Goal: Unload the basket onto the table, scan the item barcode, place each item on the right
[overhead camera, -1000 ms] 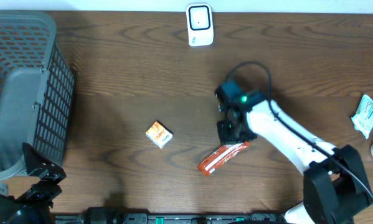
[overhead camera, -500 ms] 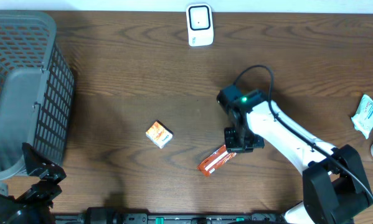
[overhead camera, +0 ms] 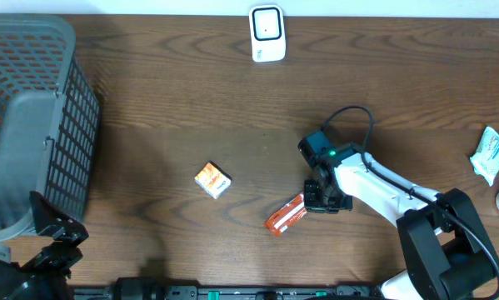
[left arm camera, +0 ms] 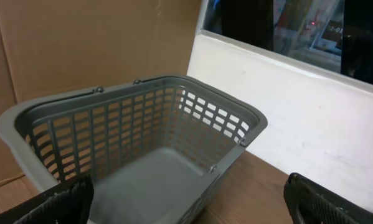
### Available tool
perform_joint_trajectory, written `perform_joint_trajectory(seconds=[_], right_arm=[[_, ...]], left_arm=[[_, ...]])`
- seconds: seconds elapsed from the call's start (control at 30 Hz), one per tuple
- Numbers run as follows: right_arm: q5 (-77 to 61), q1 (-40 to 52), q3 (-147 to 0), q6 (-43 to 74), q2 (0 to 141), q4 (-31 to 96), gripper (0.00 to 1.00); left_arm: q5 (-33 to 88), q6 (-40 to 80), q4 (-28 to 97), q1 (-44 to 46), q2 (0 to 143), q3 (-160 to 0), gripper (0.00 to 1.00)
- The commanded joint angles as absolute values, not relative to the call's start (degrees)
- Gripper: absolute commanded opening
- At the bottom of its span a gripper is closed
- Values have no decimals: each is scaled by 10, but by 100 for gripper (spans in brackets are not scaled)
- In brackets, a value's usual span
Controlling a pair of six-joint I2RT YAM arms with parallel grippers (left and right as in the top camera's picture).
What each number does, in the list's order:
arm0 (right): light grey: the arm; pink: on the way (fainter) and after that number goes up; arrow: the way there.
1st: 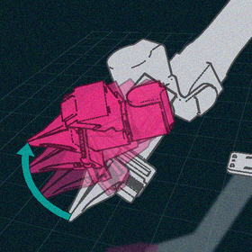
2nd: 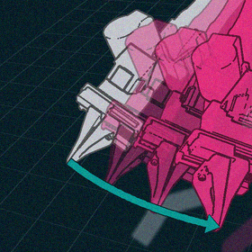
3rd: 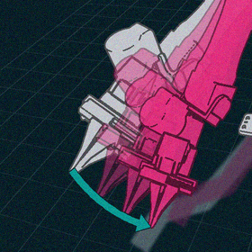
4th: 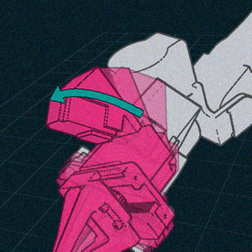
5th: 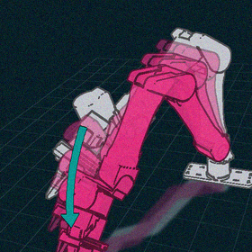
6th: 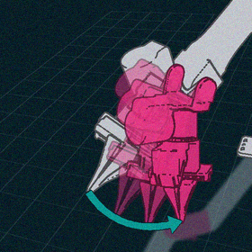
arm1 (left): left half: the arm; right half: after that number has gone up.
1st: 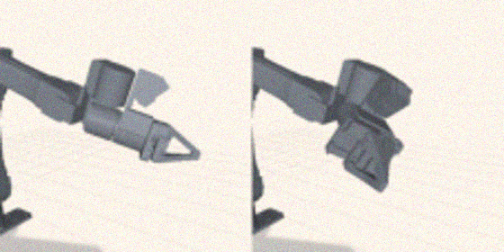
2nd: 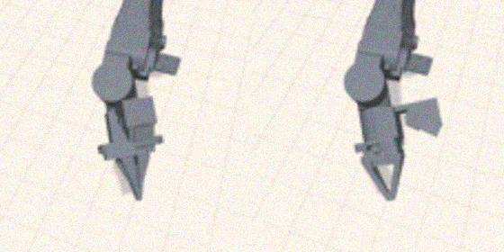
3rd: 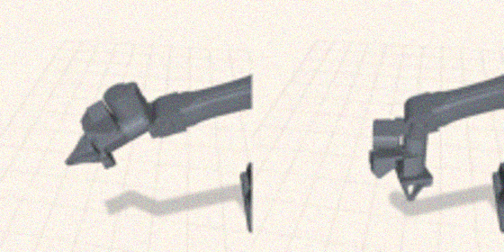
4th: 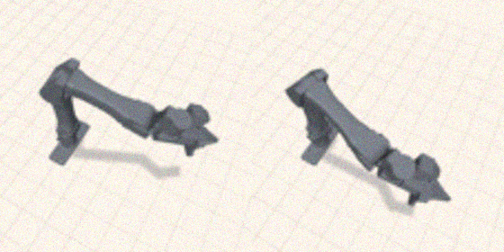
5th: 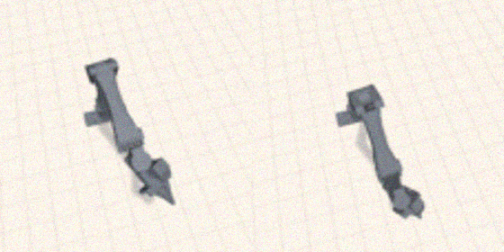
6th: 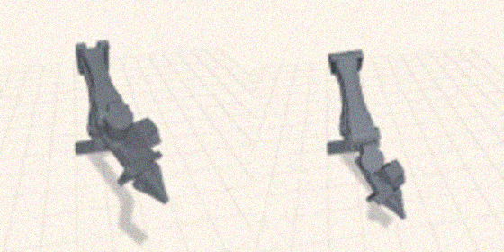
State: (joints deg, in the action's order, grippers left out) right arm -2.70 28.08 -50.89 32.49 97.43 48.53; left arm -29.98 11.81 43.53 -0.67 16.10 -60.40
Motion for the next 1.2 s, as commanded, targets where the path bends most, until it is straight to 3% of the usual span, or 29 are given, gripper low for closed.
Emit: perform_joint_trajectory(seconds=[0.0,0.47,0.5,0.57,0.63,0.73,0.77,0.8,0.97,1.17], right_arm=[[-39,274,-495,334,976,460,6],[-178,262,-503,241,976,201,9],[-183,261,-510,241,976,203,17],[-214,256,-529,241,976,228,46],[-263,249,-553,234,974,270,66],[-321,238,-585,197,970,353,81],[-319,235,-591,188,970,389,95],[-319,233,-591,185,970,403,99],[-318,236,-568,167,971,452,99],[-321,238,-501,207,971,400,99]], left_arm=[[-305,117,435,-8,157,-601,98],[-305,117,435,-8,157,-601,98],[-305,117,435,-8,157,-601,98],[-305,117,435,-8,157,-601,98],[-305,117,435,-8,157,-601,98],[-305,117,435,-8,157,-601,98],[-305,117,435,-8,157,-601,98],[-305,117,435,-8,157,-601,98],[-305,117,435,-8,157,-601,98],[-305,117,435,-8,157,-601,98]])
